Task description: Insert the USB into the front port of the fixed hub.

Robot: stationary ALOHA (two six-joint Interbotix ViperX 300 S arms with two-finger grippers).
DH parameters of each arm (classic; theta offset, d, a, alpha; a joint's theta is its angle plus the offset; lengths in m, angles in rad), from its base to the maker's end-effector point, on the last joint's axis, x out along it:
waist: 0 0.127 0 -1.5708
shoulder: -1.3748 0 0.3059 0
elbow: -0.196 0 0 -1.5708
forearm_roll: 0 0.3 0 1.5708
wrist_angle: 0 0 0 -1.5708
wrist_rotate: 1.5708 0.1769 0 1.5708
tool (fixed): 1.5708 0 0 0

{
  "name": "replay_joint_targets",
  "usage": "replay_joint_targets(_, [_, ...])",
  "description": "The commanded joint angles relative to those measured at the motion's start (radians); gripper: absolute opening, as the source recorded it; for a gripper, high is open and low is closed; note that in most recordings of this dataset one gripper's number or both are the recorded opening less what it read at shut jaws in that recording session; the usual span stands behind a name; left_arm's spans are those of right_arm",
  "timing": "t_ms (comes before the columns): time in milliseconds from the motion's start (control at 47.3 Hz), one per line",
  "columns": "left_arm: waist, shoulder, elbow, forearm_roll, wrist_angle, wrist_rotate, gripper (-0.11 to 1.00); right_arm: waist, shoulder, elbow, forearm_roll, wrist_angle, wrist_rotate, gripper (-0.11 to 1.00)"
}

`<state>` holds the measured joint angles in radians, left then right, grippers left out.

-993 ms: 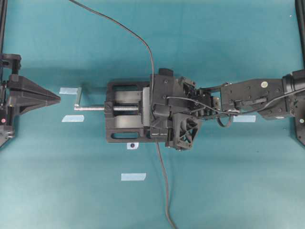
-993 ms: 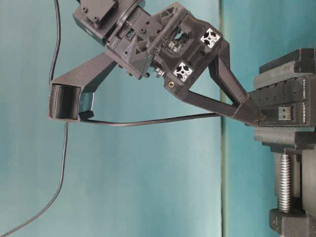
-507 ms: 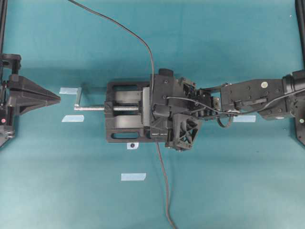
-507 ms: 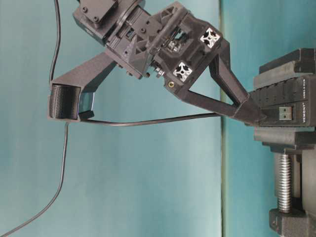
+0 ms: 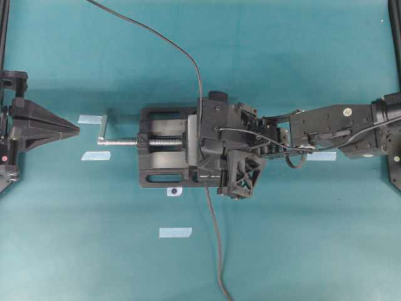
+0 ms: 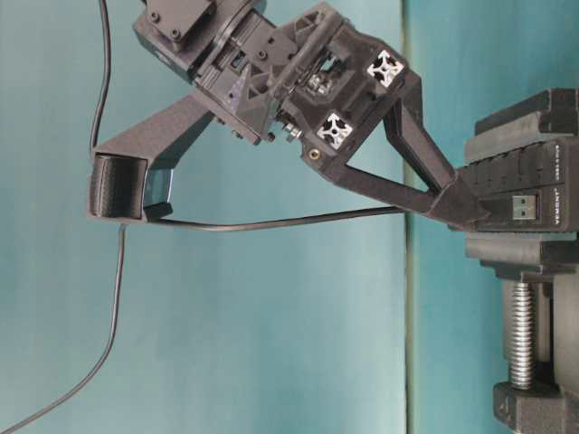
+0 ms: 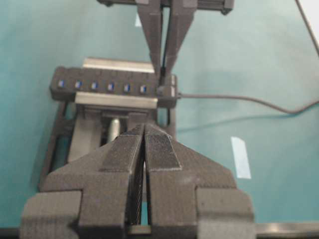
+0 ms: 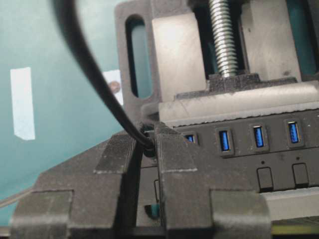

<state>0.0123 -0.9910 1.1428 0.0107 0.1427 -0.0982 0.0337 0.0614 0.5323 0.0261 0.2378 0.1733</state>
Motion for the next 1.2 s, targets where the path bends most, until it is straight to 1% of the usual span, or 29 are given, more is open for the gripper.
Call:
replay_joint_targets(0, [0.002,0.005,-0.012,0.002,-0.006,-0.002,0.0,0.006,-0.011,-0.011,0.003,-0.008,0.012,0.05])
replay_joint_targets(275, [0.002,0.005,-0.012,0.002,-0.006,-0.002,0.0,0.009,0.002,-0.006,0.003,-0.011,0.043,0.05])
replay_joint_targets(740, [0.002,0.005,-0.011,0.002,-0.006,-0.002,0.0,0.005,0.002,0.008,-0.011,-0.005,0.04,0.05])
replay_joint_targets(1015, [0.002,0.005,-0.009,0.002,-0.006,-0.002,0.0,-0.018,0.002,0.011,-0.032,-0.003,0.037,0.05])
replay_joint_targets(1184, [0.002,0.003,-0.009,0.002,-0.005,-0.002,0.0,-0.025,0.002,0.011,-0.034,-0.003,0.037,0.05])
